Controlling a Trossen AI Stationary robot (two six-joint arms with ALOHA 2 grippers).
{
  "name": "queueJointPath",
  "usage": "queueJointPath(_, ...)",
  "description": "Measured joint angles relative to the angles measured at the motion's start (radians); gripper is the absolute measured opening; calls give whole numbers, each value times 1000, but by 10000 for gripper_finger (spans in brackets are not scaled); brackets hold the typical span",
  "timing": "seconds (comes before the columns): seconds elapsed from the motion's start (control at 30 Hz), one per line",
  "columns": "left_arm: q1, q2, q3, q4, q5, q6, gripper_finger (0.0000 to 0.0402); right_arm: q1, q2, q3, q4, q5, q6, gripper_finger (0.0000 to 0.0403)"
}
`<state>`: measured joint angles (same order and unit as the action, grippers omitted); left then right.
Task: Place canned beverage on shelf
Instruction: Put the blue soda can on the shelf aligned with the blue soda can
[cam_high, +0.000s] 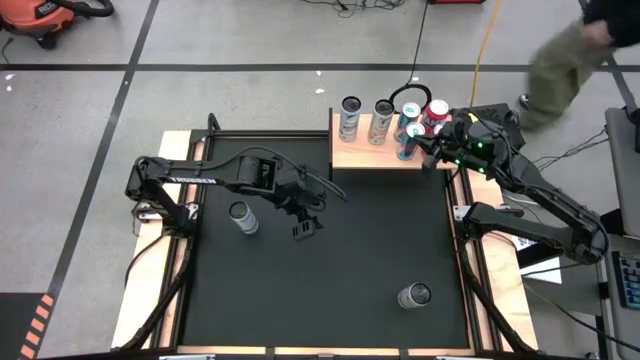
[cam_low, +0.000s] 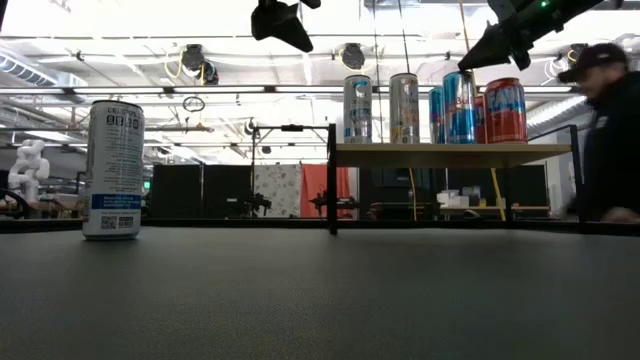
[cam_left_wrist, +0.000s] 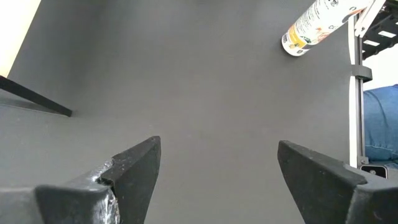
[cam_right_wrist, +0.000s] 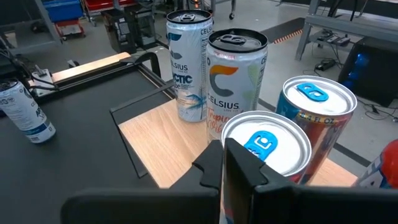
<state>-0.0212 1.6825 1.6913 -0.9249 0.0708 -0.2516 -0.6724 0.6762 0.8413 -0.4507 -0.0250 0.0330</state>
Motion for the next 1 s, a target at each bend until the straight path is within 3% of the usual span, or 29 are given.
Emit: queueJointPath(1.0, 0, 0, 0, 0, 0, 3, 322, 0, -26, -2, -10, 1, -11, 0)
